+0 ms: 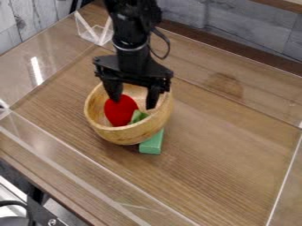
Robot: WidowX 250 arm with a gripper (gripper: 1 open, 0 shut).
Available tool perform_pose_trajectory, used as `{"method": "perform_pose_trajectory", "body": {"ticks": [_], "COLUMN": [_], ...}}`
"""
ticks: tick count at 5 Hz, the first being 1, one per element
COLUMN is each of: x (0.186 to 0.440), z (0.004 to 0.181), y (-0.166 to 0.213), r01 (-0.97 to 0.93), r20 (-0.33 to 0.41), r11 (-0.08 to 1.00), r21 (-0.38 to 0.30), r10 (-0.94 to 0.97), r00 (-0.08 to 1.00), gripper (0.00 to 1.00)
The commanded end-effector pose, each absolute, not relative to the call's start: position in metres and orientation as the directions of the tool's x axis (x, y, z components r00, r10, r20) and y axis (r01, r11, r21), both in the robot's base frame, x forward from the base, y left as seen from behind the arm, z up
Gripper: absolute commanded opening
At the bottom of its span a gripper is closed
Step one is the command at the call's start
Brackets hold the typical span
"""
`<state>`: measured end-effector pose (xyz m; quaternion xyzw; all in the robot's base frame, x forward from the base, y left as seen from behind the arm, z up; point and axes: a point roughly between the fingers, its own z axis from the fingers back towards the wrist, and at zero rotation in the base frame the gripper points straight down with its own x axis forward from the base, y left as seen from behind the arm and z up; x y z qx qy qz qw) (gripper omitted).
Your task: Move the red fruit to the right
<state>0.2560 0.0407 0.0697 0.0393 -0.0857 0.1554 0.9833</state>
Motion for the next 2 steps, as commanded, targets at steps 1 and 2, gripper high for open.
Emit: {"method": "perform_pose_trajectory", "body": {"ticks": [1, 2], "x": [0.2652, 0.2572], "z": [0.0692, 0.0605], "y": [0.0379, 0.0447], "r01": [-0.243, -0.234], "r20": [0.207, 0.203], "r11": [0.968, 0.970], "r21": [0.059, 0.067], "r10": [0.226, 0.216], "r00": [0.952, 0.955], "gripper": [1.00, 1.00]}}
